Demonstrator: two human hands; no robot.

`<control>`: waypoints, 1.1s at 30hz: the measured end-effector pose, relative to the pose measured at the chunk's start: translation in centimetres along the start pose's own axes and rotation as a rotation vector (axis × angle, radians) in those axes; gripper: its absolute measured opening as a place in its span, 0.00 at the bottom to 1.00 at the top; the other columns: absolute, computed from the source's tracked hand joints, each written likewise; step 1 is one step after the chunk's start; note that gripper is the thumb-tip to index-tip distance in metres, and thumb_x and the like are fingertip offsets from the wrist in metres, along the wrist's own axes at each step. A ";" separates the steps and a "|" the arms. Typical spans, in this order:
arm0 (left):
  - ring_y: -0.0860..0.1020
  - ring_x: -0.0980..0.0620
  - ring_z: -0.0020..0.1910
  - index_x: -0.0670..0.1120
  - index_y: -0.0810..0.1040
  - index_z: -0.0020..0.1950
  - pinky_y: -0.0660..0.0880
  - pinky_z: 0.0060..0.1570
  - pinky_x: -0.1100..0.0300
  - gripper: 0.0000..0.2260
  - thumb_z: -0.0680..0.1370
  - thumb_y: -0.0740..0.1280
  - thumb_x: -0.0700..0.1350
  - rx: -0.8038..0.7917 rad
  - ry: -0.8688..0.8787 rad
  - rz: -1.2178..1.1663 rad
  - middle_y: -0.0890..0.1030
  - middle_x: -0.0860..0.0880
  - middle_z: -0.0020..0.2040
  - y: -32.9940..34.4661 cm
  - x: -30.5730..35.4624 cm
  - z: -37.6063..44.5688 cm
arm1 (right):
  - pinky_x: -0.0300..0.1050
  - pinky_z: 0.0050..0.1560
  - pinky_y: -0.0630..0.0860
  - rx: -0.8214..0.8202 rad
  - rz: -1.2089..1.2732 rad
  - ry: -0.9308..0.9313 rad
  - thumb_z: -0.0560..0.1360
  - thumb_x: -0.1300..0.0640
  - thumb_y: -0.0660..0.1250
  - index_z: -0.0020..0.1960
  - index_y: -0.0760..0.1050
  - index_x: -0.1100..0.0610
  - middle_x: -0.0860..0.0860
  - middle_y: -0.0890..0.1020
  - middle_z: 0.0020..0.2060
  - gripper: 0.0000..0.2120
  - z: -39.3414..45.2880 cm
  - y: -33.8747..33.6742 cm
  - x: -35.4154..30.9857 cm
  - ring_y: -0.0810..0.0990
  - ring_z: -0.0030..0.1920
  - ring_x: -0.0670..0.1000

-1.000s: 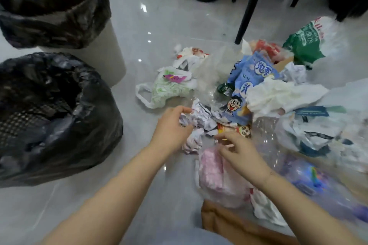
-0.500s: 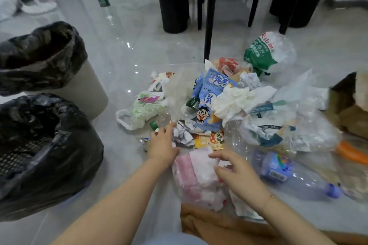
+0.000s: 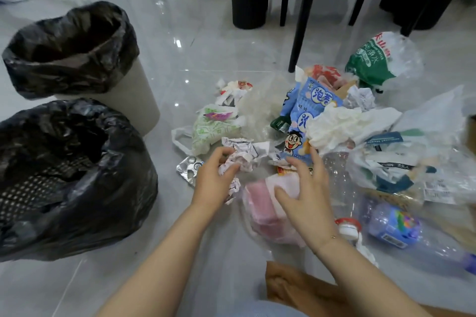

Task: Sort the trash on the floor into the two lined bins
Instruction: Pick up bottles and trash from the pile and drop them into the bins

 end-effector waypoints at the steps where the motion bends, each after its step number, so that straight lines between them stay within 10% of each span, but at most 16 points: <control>1: 0.73 0.64 0.47 0.53 0.76 0.55 0.67 0.45 0.76 0.11 0.75 0.71 0.42 -0.019 0.011 -0.030 0.75 0.62 0.46 -0.5 0.9 0.0 | 0.42 0.72 0.53 -0.008 0.065 -0.027 0.70 0.57 0.72 0.65 0.71 0.47 0.50 0.55 0.75 0.25 0.5 -0.4 -0.8 0.53 0.75 0.48; 5: 0.74 0.64 0.47 0.54 0.78 0.54 0.69 0.46 0.76 0.11 0.75 0.71 0.42 -0.134 0.066 -0.115 0.78 0.57 0.48 -2.7 4.4 -1.4 | 0.40 0.68 0.62 -0.161 0.526 0.161 0.73 0.49 0.70 0.67 0.70 0.41 0.43 0.61 0.72 0.23 2.8 -1.3 -3.5 0.63 0.70 0.42; 9: 0.75 0.69 0.47 0.54 0.78 0.53 0.69 0.48 0.76 0.11 0.75 0.71 0.40 -0.195 0.128 -0.154 0.80 0.58 0.50 -4.1 7.0 -3.2 | 0.39 0.45 0.77 -0.269 0.796 0.281 0.74 0.53 0.70 0.55 0.80 0.46 0.50 0.80 0.56 0.10 3.8 -1.8 -5.8 0.81 0.44 0.45; 16: 0.73 0.67 0.50 0.55 0.79 0.52 0.67 0.50 0.77 0.08 0.74 0.72 0.45 0.193 0.151 -0.109 0.75 0.54 0.55 -8.0 9.5 -1.5 | 0.41 0.38 0.78 -0.118 1.132 0.422 0.74 0.55 0.70 0.52 0.80 0.55 0.50 0.83 0.38 0.07 6.4 -0.9 -9.9 0.81 0.37 0.48; 20: 0.72 0.65 0.50 0.52 0.79 0.53 0.62 0.48 0.83 0.08 0.75 0.71 0.45 0.349 0.216 -0.008 0.72 0.53 0.55 -11.5 11.7 2.1 | 0.40 0.37 0.79 -0.057 1.344 0.584 0.75 0.60 0.68 0.55 0.78 0.58 0.54 0.83 0.51 0.08 8.5 2.0 -12.7 0.81 0.43 0.51; 25: 0.73 0.68 0.50 0.53 0.80 0.53 0.64 0.48 0.81 0.07 0.76 0.70 0.48 0.174 0.263 0.111 0.79 0.57 0.53 -13.9 12.6 7.1 | 0.45 0.49 0.80 -0.232 1.467 0.573 0.75 0.59 0.69 0.58 0.78 0.57 0.50 0.82 0.55 0.12 10.0 5.3 -16.2 0.80 0.55 0.49; 33: 0.74 0.59 0.58 0.47 0.80 0.60 0.66 0.58 0.67 0.14 0.77 0.68 0.51 0.409 0.188 0.198 0.79 0.53 0.57 -20.2 10.6 11.1 | 0.42 0.50 0.80 -0.094 1.257 0.574 0.74 0.61 0.70 0.51 0.79 0.61 0.55 0.83 0.52 0.06 12.5 7.6 -17.3 0.84 0.44 0.47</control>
Point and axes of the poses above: each hand's wrist, its own z-axis towards the middle knuckle, its own y-axis out of the palm, x = y × z, the point moved 3 cm from there along z, towards the middle knuckle
